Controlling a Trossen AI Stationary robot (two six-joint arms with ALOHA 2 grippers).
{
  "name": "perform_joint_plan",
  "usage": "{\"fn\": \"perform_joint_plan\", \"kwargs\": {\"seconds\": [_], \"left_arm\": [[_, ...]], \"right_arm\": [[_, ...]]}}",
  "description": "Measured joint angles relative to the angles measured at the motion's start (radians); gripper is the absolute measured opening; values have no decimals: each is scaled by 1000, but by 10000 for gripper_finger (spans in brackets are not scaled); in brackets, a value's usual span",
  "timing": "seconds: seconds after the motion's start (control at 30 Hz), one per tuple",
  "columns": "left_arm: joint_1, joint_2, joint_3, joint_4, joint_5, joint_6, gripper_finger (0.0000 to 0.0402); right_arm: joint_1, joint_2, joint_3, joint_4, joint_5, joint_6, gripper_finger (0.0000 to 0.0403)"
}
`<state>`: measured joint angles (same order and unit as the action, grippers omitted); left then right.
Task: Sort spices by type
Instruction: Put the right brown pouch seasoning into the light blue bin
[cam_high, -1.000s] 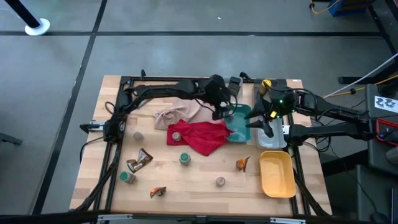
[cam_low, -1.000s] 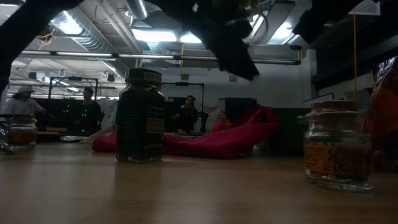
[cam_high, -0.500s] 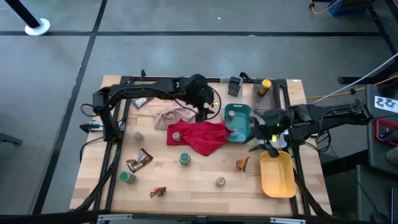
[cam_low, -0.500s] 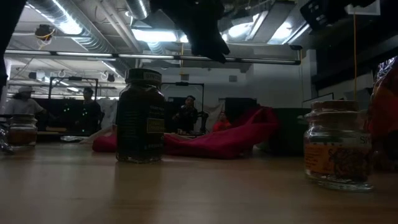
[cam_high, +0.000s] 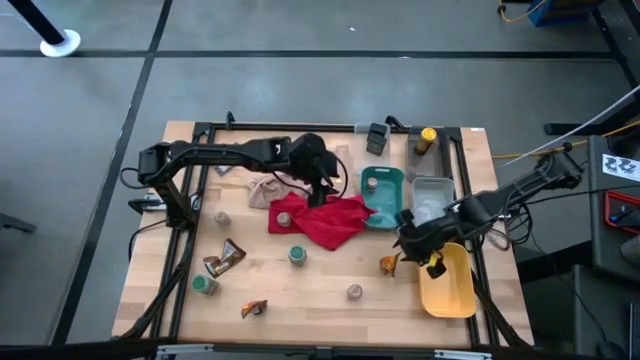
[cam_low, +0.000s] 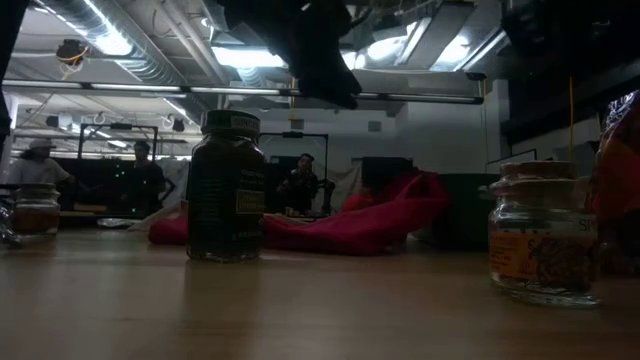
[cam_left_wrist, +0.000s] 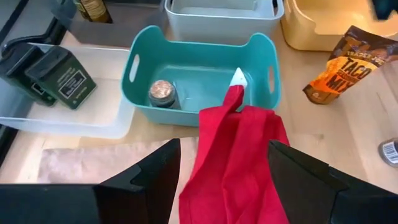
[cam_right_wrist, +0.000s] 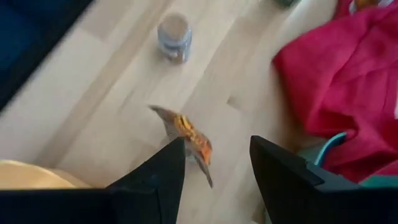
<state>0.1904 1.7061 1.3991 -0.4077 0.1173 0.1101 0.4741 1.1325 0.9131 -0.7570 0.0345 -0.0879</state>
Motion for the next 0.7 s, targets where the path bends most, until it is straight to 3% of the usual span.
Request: {"fn": "perform_joint_plan", "kwargs": {"seconds": [0.43, 0.7], "left_arm": [[-20, 0, 0, 32, 0, 3, 223], [-20, 0, 0, 34, 1, 2, 223]], "right_arm": [[-2, 193, 0, -4, -47, 0, 182], [-3, 250, 0, 55, -9, 2, 182]]}}
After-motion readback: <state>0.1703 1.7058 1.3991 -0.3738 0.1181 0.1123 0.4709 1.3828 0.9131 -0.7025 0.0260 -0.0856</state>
